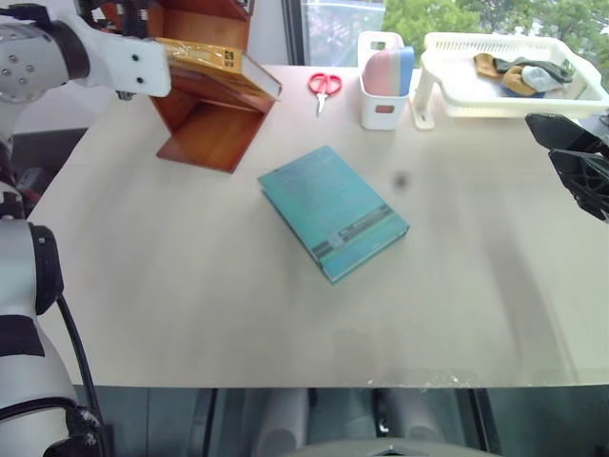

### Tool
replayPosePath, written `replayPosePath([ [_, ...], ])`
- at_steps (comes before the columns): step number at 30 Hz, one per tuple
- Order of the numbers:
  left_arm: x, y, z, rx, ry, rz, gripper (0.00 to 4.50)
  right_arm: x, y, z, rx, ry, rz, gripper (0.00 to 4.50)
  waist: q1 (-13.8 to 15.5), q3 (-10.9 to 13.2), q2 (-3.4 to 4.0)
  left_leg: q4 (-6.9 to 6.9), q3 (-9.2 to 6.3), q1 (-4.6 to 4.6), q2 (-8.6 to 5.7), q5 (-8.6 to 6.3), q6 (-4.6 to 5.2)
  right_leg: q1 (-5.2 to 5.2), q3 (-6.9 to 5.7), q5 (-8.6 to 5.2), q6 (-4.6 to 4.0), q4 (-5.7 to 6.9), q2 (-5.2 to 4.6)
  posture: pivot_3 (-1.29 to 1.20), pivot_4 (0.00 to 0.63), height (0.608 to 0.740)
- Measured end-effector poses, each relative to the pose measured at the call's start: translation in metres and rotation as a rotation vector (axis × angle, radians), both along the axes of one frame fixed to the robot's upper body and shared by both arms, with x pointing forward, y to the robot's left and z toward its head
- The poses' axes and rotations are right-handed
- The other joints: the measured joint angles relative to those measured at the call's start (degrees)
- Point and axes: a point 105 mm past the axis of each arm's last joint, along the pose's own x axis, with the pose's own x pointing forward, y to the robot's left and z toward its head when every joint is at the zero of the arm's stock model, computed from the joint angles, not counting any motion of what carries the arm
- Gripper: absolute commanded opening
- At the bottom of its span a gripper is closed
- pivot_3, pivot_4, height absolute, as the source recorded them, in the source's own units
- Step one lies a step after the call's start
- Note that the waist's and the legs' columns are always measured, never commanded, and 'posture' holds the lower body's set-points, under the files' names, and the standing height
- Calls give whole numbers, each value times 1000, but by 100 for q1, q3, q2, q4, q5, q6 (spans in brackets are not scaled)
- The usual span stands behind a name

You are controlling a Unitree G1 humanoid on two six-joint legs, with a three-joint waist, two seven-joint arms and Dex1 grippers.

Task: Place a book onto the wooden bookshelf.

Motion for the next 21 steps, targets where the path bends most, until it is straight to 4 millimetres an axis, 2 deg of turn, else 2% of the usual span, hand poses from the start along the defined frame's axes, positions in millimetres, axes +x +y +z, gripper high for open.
replayPosePath([
  [4,-13,-4,-12,-144,14,-113,4448,4,-6,1,-25,13,-32,4500,1,-1,2,9,0,0,7,0,0,2,0,0,-1,4,-1,0,150,740],
  [8,-19,-28,-32,-292,55,-256,4448,8,-10,5,-32,15,-45,4500,29,-2,3,32,-8,-2,18,0,0,7,-8,1,-1,17,-2,0,150,740],
  [11,-23,-75,-38,-603,14,-458,4448,10,-9,8,-47,9,-39,4500,56,-7,10,59,-18,-2,19,-1,3,21,-12,2,0,29,-6,0,150,740],
  [17,-17,-149,-88,-1001,162,-565,4448,11,-7,8,-58,3,-36,4500,38,-8,10,85,-23,2,1,0,3,20,-10,2,1,69,1,0,150,740],
  [19,-9,-163,-98,-1100,172,-536,4448,11,-7,8,-59,4,-41,4500,35,-8,10,89,-22,7,0,0,3,20,-6,2,1,76,4,0,150,740],
  [21,3,-166,-103,-1146,141,-472,4448,11,-7,8,-60,2,-49,4500,10,-8,10,89,-20,13,0,0,3,20,0,2,1,80,6,0,150,740],
])
